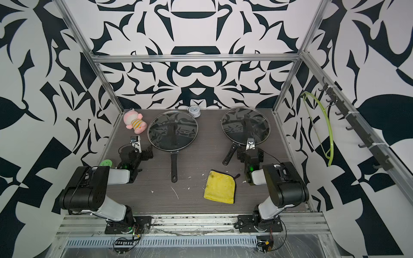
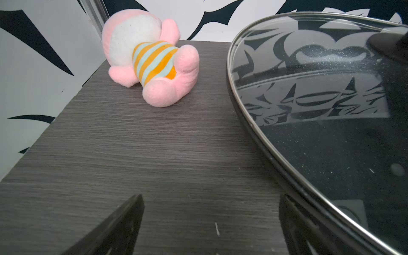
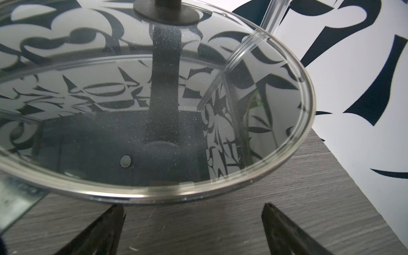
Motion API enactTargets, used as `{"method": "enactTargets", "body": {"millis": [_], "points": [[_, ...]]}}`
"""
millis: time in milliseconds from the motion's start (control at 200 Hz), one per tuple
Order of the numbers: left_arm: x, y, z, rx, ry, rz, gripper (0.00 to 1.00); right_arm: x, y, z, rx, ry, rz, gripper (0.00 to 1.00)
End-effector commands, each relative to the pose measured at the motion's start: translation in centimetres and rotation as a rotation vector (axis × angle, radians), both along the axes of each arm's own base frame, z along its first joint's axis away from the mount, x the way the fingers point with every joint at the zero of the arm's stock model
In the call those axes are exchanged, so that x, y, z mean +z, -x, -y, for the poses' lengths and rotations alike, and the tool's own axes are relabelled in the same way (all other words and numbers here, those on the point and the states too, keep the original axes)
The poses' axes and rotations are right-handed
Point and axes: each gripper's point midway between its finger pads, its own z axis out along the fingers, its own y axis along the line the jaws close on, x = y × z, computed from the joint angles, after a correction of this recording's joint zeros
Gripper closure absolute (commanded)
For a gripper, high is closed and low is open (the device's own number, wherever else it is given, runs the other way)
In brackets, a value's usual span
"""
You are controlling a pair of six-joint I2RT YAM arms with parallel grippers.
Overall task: Wipe the pot lid with a cloth
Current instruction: Pick up the pot lid from the cooking pot.
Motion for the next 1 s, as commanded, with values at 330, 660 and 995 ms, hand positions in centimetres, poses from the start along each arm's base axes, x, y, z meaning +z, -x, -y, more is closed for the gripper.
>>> {"method": "enactTargets", "body": {"millis": [330, 660, 995], "points": [[0.7, -0.4, 0.1, -0.005, 0.01, 0.023, 0.01, 1.7, -0.8, -0.1, -0.002, -0.022, 0.057, 0.0], [0.9, -0.2, 0.5, -0.035, 0.002, 0.039, 0.01, 1.7, -0.7, -0.5, 0.024, -0.016, 0.059, 0.0], [6.3, 3.0, 2.2, -0.084, -0.013, 0.139, 0.01, 5.1, 1.9, -0.4, 0.036, -0.039, 0.146, 0.01]]}}
